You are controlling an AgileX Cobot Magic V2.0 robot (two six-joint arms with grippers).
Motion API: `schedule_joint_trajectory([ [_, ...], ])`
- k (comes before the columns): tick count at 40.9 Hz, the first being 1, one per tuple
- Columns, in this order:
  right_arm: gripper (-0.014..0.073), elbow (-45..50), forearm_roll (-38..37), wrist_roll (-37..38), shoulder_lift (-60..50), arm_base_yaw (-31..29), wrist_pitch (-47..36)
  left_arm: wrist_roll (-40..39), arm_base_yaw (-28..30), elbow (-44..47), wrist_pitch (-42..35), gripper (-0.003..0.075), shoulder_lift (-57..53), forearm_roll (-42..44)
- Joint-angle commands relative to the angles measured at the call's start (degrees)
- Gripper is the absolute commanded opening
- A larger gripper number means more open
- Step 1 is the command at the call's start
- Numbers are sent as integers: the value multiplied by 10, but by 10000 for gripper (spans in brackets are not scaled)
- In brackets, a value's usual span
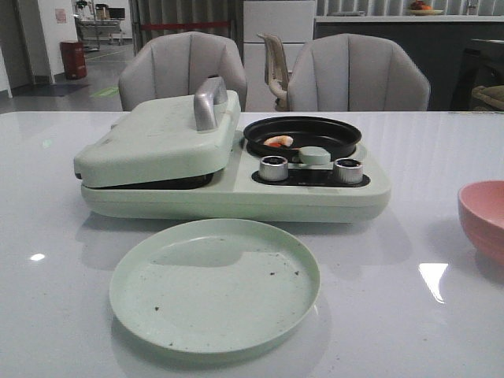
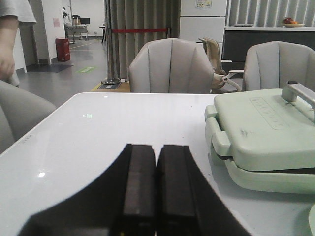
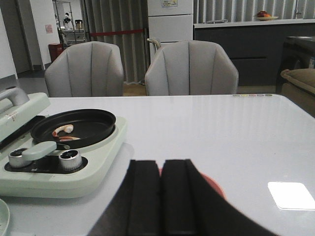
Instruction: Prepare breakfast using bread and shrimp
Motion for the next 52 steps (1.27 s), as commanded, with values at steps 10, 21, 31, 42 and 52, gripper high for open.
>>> schedule_joint_trajectory([
  [10,35,-10,17,-27,-13,-3,-36,-6,-1,4,-50,101,-11,-1],
  [21,35,-10,12,-20,-13,-3,-26,-6,-1,4,-50,101,-11,-1],
  [31,35,-10,12,-20,-13,-3,-26,-6,-1,4,-50,101,-11,-1],
  [42,35,-10,12,-20,-12,-3,-26,-6,-1,4,-50,101,-11,-1],
  [52,35,-10,12,-20,-12,-3,-26,-6,-1,4,-50,101,-11,-1],
])
